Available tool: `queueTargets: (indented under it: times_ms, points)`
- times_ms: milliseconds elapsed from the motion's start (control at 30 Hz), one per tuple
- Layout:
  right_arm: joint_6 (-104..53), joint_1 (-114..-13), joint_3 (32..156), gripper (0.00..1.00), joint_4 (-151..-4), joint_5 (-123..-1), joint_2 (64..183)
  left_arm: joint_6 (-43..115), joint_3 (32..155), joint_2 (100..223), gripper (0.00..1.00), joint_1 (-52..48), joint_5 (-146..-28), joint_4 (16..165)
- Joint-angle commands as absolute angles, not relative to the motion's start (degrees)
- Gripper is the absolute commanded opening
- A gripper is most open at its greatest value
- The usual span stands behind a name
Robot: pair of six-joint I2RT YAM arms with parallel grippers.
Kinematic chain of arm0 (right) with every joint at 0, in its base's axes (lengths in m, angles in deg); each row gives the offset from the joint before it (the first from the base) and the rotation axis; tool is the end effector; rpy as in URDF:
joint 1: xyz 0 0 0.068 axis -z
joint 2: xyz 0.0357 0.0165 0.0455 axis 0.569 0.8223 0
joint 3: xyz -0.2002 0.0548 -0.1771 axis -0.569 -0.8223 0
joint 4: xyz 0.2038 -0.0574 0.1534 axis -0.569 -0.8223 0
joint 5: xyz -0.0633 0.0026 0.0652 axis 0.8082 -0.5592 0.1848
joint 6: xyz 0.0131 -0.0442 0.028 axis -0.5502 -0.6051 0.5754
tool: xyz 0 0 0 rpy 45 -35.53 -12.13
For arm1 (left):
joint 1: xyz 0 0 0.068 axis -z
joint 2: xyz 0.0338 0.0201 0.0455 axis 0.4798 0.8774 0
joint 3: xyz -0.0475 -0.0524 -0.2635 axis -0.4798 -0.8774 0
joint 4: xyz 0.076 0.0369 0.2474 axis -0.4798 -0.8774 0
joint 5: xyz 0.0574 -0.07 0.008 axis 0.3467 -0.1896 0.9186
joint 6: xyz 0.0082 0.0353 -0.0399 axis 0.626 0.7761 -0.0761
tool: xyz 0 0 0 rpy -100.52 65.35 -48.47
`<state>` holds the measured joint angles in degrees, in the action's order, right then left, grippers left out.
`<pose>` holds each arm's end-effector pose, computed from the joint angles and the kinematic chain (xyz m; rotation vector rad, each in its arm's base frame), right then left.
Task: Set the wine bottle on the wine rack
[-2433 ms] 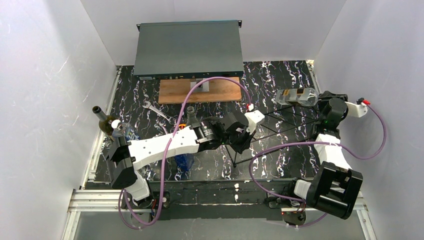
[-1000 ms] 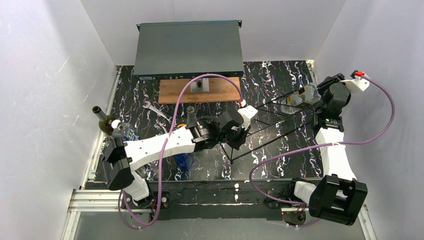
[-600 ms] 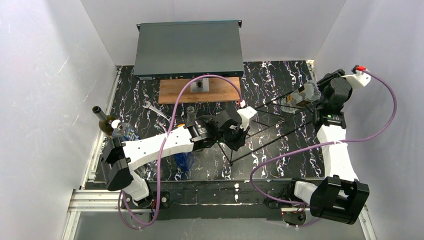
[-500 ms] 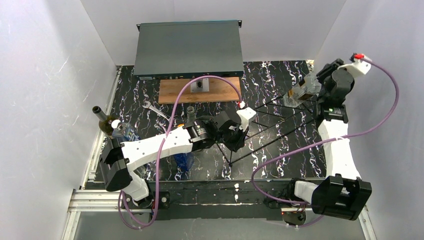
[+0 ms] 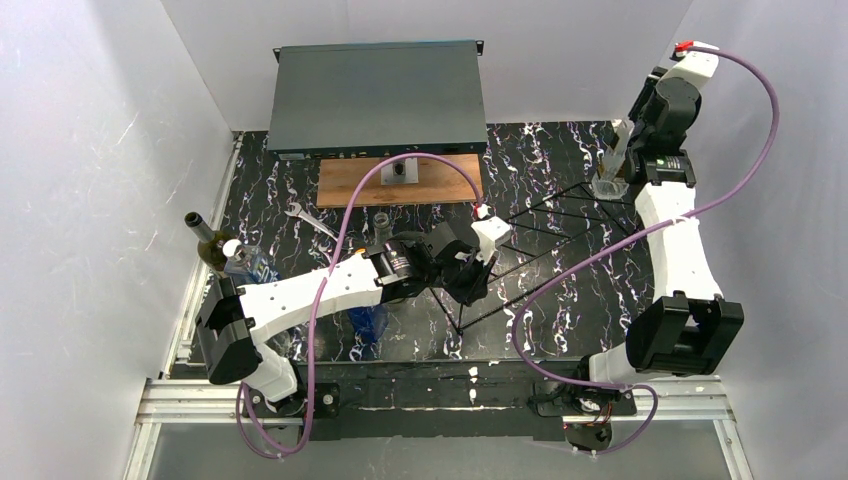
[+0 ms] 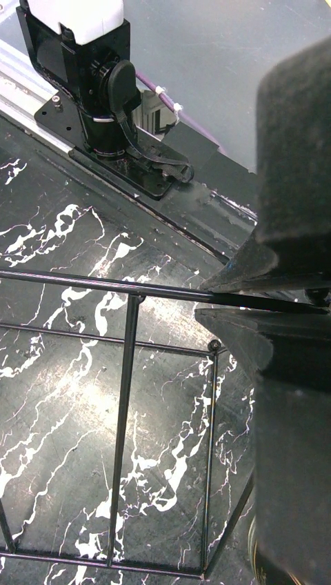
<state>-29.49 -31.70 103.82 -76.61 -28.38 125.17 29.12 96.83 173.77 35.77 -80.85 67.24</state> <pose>0.3350 -0.0331 0.4506 0.4328 1.4764 -0.3458 0.1508 -0.3179 0.3259 0.9162 2.0846 -0.8446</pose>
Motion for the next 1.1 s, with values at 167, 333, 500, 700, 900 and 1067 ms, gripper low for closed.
queueTargets:
  times_ms: [167, 333, 500, 700, 900, 1067]
  points:
    - [-29.4, -31.5, 99.7, 0.01, -66.5, -23.6, 119.6, 27.4, 96.4, 171.2, 0.00, 35.5, -79.7, 64.8]
    - [-24.0, -31.5, 95.1, 0.01, -67.4, -20.4, 116.3, 27.0, 96.5, 171.5, 0.00, 35.4, -79.7, 64.8]
    - [-18.6, -31.6, 87.8, 0.01, -64.5, -19.2, 111.9, 26.7, 96.6, 171.6, 0.00, 35.5, -77.8, 64.8]
    - [-14.1, -31.5, 82.9, 0.01, -65.2, -18.9, 109.9, 26.4, 96.4, 171.3, 0.00, 35.5, -77.2, 64.8]
    - [-9.9, -31.5, 80.6, 0.03, -68.3, -17.4, 108.4, 26.6, 96.4, 171.1, 0.00, 35.6, -77.2, 64.8]
    - [-6.8, -31.6, 79.5, 0.06, -72.4, -15.7, 108.3, 26.7, 96.5, 171.2, 0.00, 35.5, -77.1, 64.8]
